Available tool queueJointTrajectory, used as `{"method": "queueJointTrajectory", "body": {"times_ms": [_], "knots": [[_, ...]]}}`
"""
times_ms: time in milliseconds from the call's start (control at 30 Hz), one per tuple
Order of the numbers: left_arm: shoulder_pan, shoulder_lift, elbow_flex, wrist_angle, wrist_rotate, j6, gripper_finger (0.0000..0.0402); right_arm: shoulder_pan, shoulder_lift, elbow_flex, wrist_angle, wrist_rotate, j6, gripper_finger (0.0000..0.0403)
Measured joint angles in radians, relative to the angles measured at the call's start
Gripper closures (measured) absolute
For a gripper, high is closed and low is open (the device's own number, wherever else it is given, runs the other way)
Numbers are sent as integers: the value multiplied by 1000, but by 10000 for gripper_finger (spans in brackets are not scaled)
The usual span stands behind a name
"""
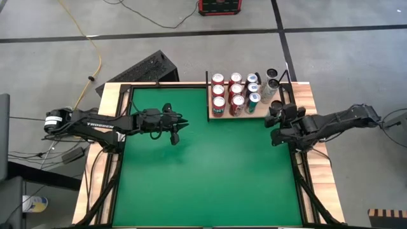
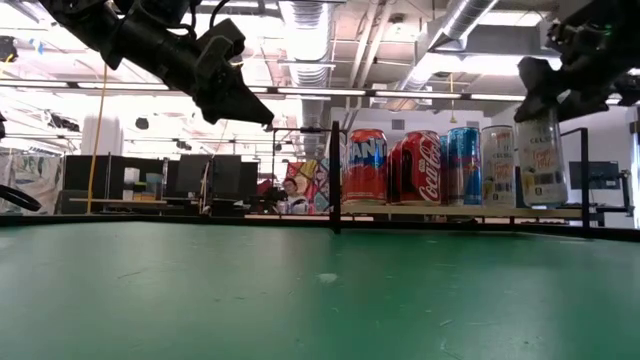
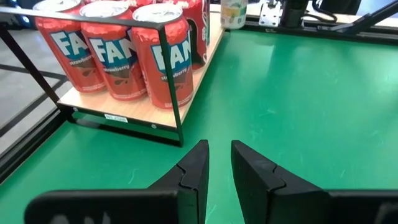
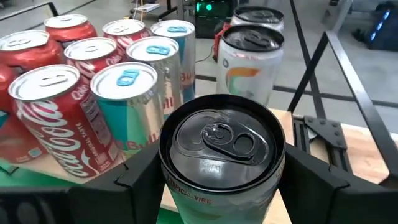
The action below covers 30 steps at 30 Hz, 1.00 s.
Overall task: Place canned beverage on shelf
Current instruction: Put the yellow soda can on the shelf aligned with the other yellow soda cans
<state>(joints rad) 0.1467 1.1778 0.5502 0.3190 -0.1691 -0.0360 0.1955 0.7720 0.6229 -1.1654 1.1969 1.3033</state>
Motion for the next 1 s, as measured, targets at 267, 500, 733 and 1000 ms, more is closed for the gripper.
{"method": "queueJointTrajectory", "body": {"times_ms": [267, 500, 733, 1000], "knots": [[0, 0, 0, 28, 0, 1, 345, -78, -28, -23, 65, 29, -30, 125], [0, 0, 0, 40, 0, 2, 345, -163, -26, -23, 174, 19, -154, 125], [0, 0, 0, 39, 0, 4, 345, -250, -26, -23, 313, -71, -348, 125], [0, 0, 0, 38, 1, 14, 345, -357, -26, -23, 350, -127, -398, 125]]}}
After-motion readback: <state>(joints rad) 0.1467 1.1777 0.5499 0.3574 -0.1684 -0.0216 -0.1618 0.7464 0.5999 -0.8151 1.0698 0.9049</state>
